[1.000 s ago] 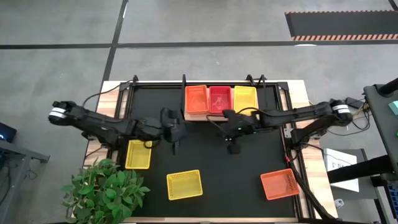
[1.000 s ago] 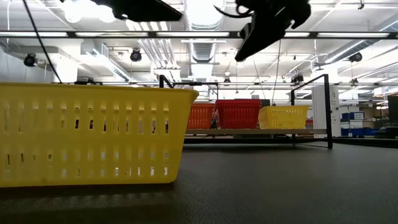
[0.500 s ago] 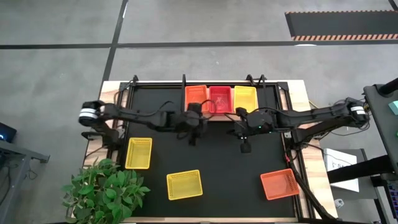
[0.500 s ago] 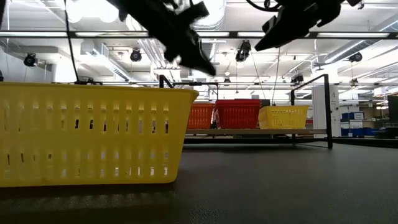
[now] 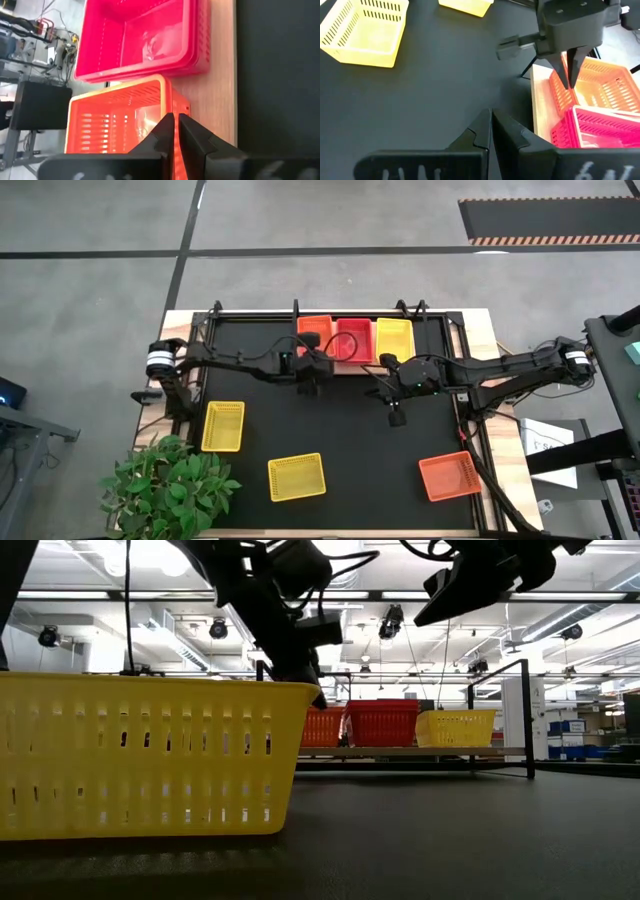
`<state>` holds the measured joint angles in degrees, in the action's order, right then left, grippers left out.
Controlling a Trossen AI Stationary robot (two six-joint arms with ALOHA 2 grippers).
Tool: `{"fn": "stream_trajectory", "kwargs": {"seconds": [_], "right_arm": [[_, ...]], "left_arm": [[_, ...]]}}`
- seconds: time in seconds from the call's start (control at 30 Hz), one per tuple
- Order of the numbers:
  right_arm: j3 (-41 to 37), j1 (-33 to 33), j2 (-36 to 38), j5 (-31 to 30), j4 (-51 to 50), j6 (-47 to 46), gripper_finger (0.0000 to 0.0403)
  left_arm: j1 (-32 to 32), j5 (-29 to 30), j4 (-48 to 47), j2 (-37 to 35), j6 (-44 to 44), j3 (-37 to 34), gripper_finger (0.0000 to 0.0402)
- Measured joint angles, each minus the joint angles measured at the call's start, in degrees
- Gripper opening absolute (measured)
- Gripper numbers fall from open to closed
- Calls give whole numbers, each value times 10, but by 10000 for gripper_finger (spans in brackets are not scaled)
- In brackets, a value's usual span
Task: Stack baskets on shelf by color
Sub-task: Stack the top orange basket on top of the orange basket on the shelf
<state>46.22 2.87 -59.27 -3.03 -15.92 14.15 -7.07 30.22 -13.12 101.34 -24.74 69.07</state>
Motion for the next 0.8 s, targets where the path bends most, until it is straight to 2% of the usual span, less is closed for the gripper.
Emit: {"fn": "stream_trajectory", "kwargs": {"seconds": [0.5, 0.63, 0.8], "right_arm": [[-4, 0, 0, 0, -1, -6, 9], [-4, 0, 0, 0, -4, -7, 9], [-4, 0, 0, 0, -5, -19, 9]], "left_arm": [[-3, 1, -1, -10, 19, -13, 0], [-2, 1, 75, -20, 15, -11, 0], [-33, -11, 151, -8, -14, -15, 0]]}}
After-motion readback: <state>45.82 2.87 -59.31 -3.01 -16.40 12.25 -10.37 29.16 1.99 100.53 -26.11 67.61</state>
